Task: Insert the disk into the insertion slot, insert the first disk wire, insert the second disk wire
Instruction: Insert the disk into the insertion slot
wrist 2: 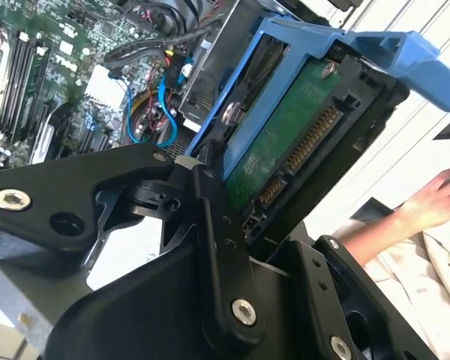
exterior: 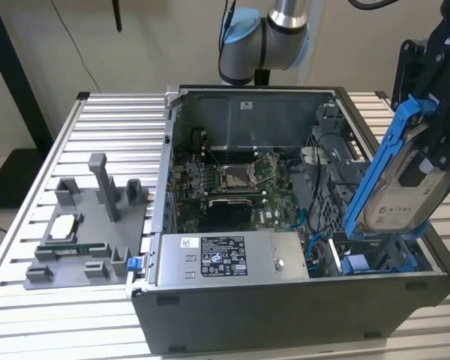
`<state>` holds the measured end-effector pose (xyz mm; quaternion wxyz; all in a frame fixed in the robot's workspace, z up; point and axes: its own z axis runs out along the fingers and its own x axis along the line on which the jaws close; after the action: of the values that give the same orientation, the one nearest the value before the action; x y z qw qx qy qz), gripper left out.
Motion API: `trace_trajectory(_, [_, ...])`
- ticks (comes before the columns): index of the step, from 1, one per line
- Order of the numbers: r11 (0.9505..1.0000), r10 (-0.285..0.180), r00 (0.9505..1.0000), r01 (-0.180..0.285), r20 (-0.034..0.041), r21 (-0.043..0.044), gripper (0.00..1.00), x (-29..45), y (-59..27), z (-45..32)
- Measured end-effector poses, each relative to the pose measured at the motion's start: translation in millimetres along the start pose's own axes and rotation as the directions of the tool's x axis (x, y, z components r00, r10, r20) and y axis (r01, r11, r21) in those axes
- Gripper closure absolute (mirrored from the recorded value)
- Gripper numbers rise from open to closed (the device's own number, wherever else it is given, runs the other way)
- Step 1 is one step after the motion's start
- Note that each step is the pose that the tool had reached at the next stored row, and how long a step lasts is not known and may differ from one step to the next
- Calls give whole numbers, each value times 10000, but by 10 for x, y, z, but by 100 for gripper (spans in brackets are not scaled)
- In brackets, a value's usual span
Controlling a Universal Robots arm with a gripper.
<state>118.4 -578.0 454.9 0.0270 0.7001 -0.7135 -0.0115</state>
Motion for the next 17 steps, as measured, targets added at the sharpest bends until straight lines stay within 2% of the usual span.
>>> trace_trajectory(9, [10000,0,10000,0,0,0,100,-1,-1,19])
trace_trajectory(17, [10000,-2,10000,2,2,0,100,-5,-20,92])
